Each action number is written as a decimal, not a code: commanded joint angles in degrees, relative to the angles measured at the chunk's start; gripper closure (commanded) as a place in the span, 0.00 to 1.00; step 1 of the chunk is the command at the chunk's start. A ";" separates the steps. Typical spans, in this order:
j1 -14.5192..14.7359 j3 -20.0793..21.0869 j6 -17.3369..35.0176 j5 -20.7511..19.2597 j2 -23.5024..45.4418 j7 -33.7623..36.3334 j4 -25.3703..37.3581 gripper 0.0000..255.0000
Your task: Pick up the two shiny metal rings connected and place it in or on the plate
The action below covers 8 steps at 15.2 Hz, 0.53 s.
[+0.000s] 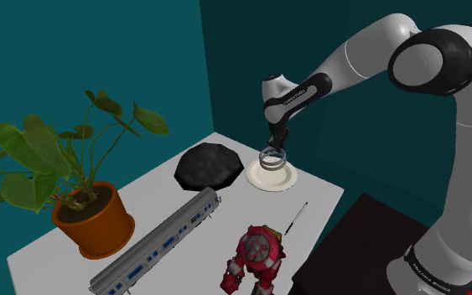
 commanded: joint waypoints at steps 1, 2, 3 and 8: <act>-0.02 -0.11 1.08 -0.20 1.00 0.17 -0.05 1.00; 0.01 -0.16 1.66 -0.31 1.49 0.31 -0.15 1.00; 0.03 -0.21 2.23 -0.42 1.98 0.45 -0.24 1.00; 0.16 -0.48 5.05 -0.99 4.59 1.17 -0.50 1.00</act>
